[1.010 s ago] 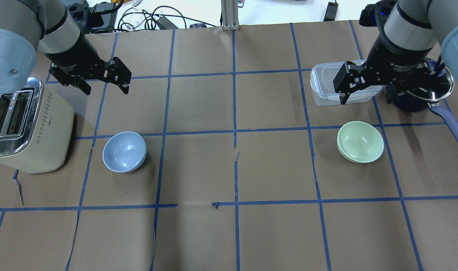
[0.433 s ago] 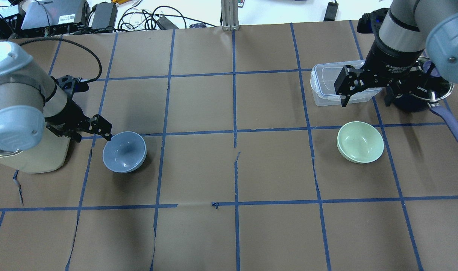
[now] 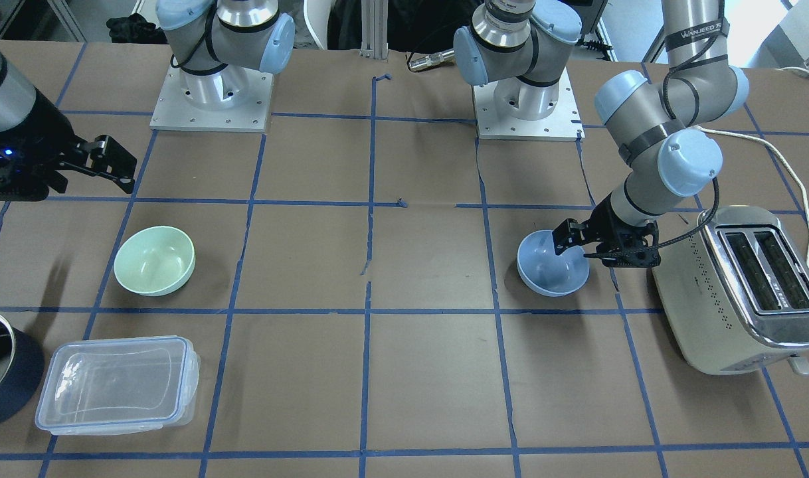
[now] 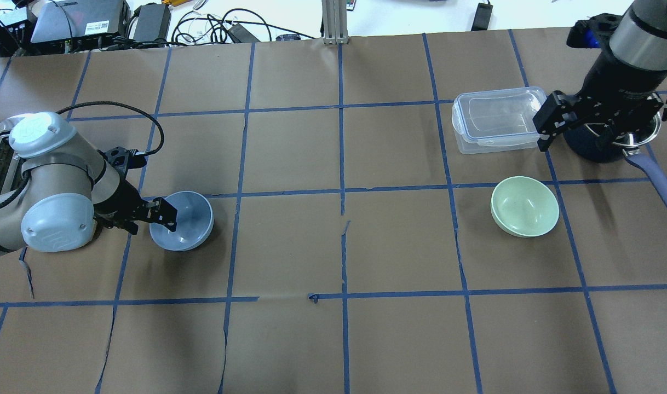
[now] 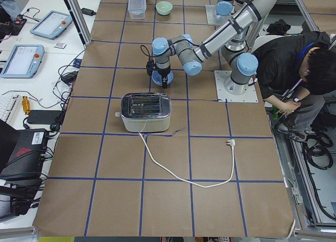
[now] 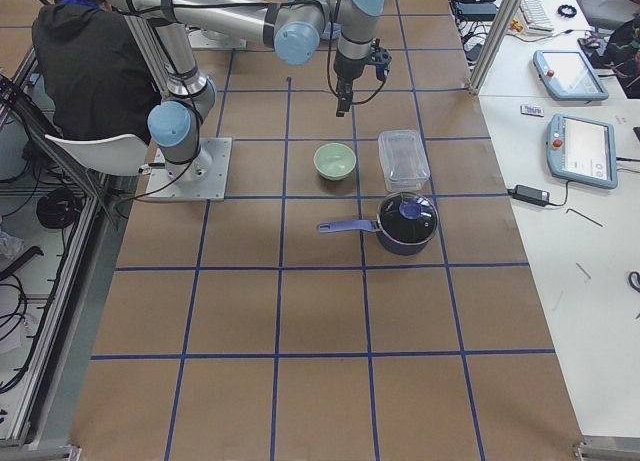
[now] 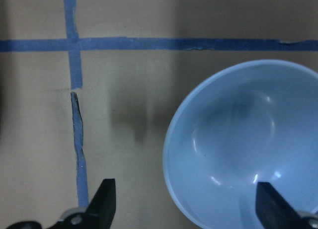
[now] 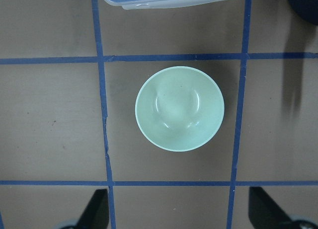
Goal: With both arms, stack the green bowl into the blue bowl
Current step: 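Lower the left gripper to the rim of the light blue bowl, then grip the blue bowl rim with left gripper while right descends to green bowl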
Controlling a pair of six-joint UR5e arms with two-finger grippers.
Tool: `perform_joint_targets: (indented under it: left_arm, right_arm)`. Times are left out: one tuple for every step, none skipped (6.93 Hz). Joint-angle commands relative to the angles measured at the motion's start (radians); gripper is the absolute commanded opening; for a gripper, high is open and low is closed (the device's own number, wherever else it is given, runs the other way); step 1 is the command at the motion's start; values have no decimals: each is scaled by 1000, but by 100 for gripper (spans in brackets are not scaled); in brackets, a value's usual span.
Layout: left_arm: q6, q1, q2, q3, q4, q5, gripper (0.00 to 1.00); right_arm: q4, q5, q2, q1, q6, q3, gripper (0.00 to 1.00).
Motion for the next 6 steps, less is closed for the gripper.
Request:
perform_joint_targets:
  left_arm:
    - [-1, 3, -19, -1, 13, -2, 0]
    - [-1, 1, -16, 0, 16, -8, 0]
    - [-1, 0, -19, 0, 16, -9, 0]
    - [-36, -14, 4, 8, 12, -38, 0]
    - [-153, -40, 2, 41, -20, -58, 0]
    - [-230, -115, 25, 102, -108, -61, 0]
  right_arm:
    - [-18, 12, 30, -75, -145, 0, 100]
    - [-18, 28, 42, -103, -166, 18, 100]
    - [-59, 28, 47, -133, -169, 59, 100]
    - [-140, 28, 57, -141, -222, 118, 100]
    - [-231, 27, 80, -146, -241, 171, 100]
    - [-250, 24, 93, -146, -237, 198, 100]
